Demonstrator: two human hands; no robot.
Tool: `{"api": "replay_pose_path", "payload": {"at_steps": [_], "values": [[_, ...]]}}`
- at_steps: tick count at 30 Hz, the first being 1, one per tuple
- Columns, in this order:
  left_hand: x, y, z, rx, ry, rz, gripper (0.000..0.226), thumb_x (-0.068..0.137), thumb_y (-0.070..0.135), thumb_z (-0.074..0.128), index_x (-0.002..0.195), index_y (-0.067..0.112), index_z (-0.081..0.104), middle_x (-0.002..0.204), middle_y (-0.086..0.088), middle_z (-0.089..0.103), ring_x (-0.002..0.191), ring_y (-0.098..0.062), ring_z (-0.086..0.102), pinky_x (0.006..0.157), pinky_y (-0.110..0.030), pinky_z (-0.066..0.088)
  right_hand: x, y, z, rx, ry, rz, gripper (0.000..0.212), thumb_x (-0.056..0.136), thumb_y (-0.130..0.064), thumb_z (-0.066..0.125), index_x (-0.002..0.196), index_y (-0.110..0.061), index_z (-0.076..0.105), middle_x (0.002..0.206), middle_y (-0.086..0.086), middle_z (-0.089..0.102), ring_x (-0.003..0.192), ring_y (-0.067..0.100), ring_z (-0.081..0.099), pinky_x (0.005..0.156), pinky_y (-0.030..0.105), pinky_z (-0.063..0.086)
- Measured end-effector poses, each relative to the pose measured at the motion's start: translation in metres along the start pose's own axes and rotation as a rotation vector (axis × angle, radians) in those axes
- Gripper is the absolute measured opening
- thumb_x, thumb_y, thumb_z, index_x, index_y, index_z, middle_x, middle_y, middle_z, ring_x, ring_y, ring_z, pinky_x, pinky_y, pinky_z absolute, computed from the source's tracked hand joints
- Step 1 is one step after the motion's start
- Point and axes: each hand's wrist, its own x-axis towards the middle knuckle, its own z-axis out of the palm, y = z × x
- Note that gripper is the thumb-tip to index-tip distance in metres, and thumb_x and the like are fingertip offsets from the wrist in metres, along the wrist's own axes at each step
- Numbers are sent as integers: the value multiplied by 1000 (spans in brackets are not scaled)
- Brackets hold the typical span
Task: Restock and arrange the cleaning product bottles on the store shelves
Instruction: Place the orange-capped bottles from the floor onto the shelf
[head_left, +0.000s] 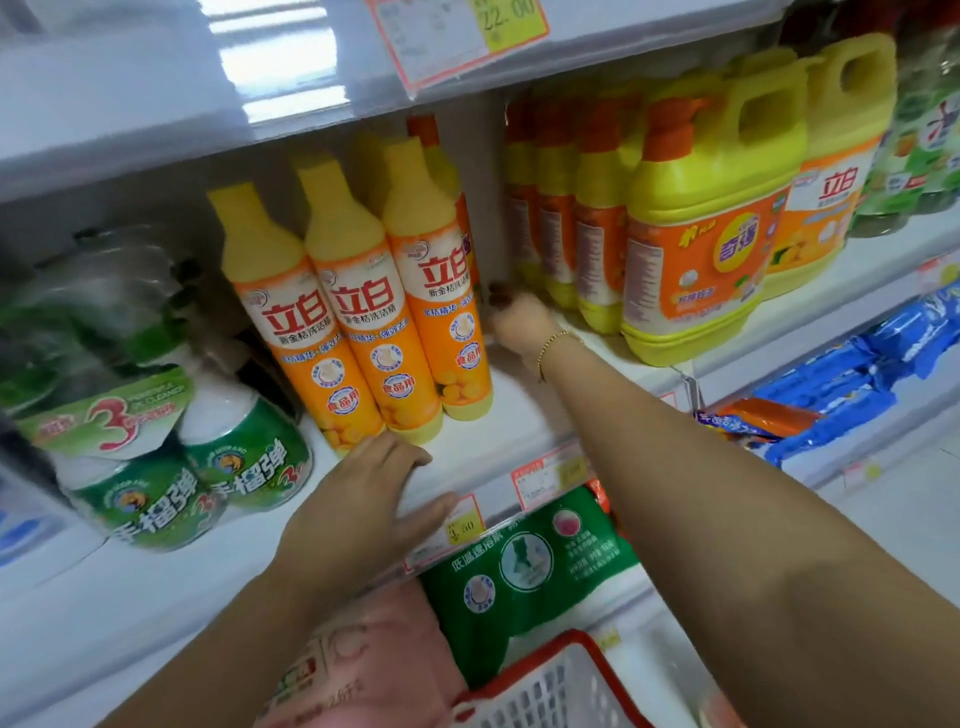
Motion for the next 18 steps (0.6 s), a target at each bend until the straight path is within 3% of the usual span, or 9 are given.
{"api": "replay_pose_path", "payload": {"at_steps": [3, 7, 9, 12, 14, 16, 18], "values": [[1, 0, 2, -4, 3, -4, 62, 80, 74, 35, 111, 26, 59, 105, 14, 54, 96, -3, 47, 75, -21, 34, 18, -6, 8, -61, -76, -14, 53, 94, -14, 57, 143, -11, 36, 135, 10, 54, 120, 26, 54, 95, 28, 45], [1, -1, 2, 8, 3, 7, 67, 80, 79, 29, 110, 27, 58, 104, 14, 53, 93, -1, 44, 74, -20, 34, 22, -5, 7, -208, -44, -74, 37, 96, -21, 53, 130, -7, 48, 126, 12, 59, 112, 27, 56, 75, 23, 36], [1, -1, 2, 1, 16, 16, 68, 81, 79, 28, 109, 25, 59, 102, 12, 54, 93, -5, 48, 73, -21, 36, 16, -2, 2, -276, -21, -127, 43, 91, -28, 60, 127, -7, 50, 123, 13, 60, 109, 30, 57, 75, 25, 39], [0, 0, 3, -4, 22, 17, 61, 81, 74, 36, 108, 25, 60, 102, 12, 55, 93, -7, 51, 74, -22, 37, 4, 5, -20, -347, -38, -159, 60, 75, -33, 78, 125, -10, 54, 121, 12, 63, 109, 30, 60, 91, 34, 49], [-1, 0, 3, 2, 29, 27, 57, 82, 71, 39, 108, 25, 60, 102, 12, 56, 93, -7, 51, 74, -21, 37, -10, 5, -40, -354, -58, -187, 54, 74, -31, 80, 119, -10, 59, 115, 9, 66, 105, 26, 62, 90, 32, 48], [-1, 0, 3, 14, 62, 56, 58, 83, 71, 38, 106, 23, 61, 101, 10, 57, 92, -6, 50, 72, -21, 38, -32, -4, -57, -308, -91, -186, 41, 79, -30, 77, 113, -13, 62, 101, 4, 65, 92, 19, 61, 79, 26, 46], [-1, 1, 2, 20, 104, 81, 62, 86, 72, 33, 104, 21, 63, 98, 8, 59, 90, -5, 48, 70, -21, 40, -62, -18, -69, -115, -170, -133, 31, 83, -29, 72, 109, -16, 61, 92, 0, 64, 83, 15, 62, 69, 23, 48]]}}
